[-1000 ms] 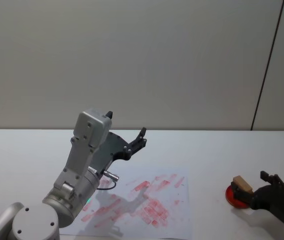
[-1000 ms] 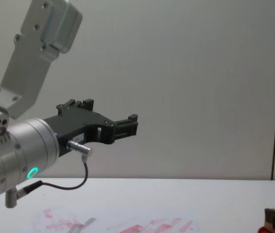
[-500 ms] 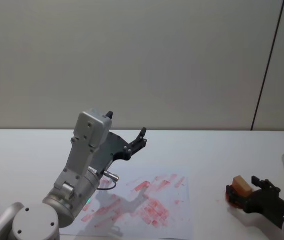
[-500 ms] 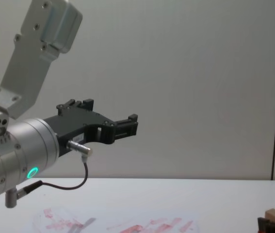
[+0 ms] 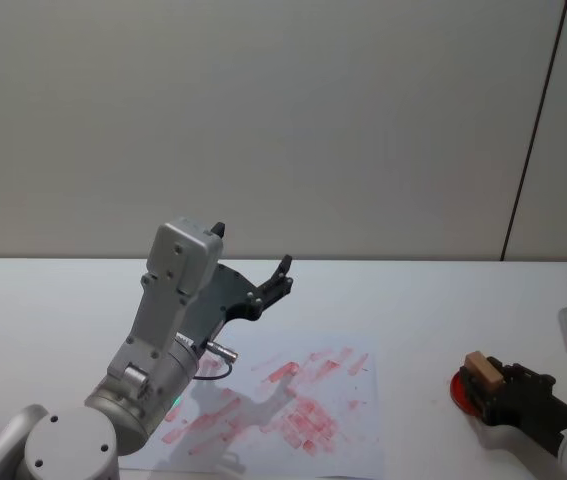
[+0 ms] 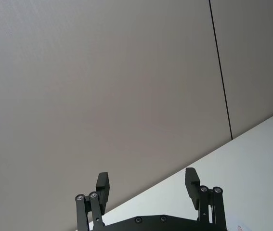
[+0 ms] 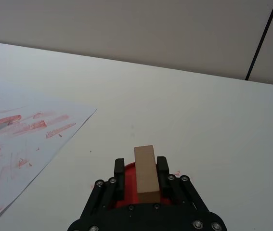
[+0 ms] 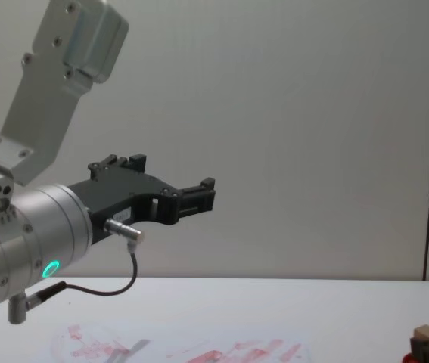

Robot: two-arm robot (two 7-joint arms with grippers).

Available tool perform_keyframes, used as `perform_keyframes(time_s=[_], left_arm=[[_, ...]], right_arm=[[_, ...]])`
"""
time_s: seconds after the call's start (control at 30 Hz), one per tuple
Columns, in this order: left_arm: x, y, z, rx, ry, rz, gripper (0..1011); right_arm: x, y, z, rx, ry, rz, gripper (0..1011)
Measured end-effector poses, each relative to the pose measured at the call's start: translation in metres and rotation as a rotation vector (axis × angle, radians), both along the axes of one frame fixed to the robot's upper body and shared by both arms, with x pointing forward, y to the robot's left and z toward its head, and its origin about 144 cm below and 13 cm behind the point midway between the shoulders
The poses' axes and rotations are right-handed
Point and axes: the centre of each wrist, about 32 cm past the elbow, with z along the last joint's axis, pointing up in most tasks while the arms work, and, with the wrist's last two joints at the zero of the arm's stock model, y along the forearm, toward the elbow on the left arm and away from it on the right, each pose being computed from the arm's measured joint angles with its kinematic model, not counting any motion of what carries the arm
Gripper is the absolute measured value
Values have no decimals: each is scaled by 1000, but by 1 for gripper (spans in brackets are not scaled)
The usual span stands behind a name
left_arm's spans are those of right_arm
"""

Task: Use the one hand to pick up the stamp and affix it onto the A4 paper.

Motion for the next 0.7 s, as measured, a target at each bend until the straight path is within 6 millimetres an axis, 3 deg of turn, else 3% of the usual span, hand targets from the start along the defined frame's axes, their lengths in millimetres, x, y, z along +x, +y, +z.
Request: perform_keyframes(time_s=[0.23, 0.7], left_arm=[[0, 0, 0, 0, 0, 0, 1002], [0, 0, 0, 0, 0, 0, 1003]], right_arm=[[2, 0, 0, -7, -21, 0, 224], [5, 8, 12, -21, -107, 56, 220]])
